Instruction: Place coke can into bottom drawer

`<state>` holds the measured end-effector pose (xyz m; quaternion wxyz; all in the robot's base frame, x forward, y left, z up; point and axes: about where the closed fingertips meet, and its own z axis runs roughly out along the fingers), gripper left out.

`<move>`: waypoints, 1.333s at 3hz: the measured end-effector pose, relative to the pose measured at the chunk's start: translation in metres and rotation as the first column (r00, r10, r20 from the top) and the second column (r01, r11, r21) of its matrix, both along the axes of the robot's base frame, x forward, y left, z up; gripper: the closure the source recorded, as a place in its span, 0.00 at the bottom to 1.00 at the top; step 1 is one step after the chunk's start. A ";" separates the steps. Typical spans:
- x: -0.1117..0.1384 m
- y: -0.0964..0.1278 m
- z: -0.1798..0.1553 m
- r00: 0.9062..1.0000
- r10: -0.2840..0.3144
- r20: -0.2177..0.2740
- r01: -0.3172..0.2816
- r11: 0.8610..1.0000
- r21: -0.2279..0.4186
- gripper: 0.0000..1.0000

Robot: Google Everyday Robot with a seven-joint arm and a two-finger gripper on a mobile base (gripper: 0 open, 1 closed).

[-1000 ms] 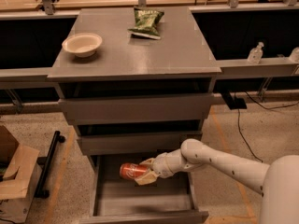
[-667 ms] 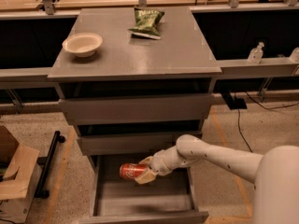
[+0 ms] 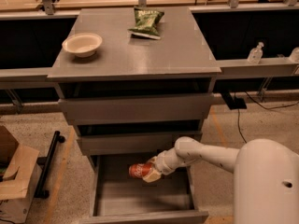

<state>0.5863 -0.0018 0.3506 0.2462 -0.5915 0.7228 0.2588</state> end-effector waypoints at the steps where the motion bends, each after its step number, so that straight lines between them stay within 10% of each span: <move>1: -0.001 0.001 -0.001 1.000 0.004 -0.003 -0.004 1.000 -0.002 1.00; 4: -0.006 0.006 -0.124 0.998 0.003 -0.066 0.004 0.994 0.107 1.00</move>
Offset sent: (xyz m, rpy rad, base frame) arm -0.0057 0.0000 -0.0673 0.0475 0.0320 0.0334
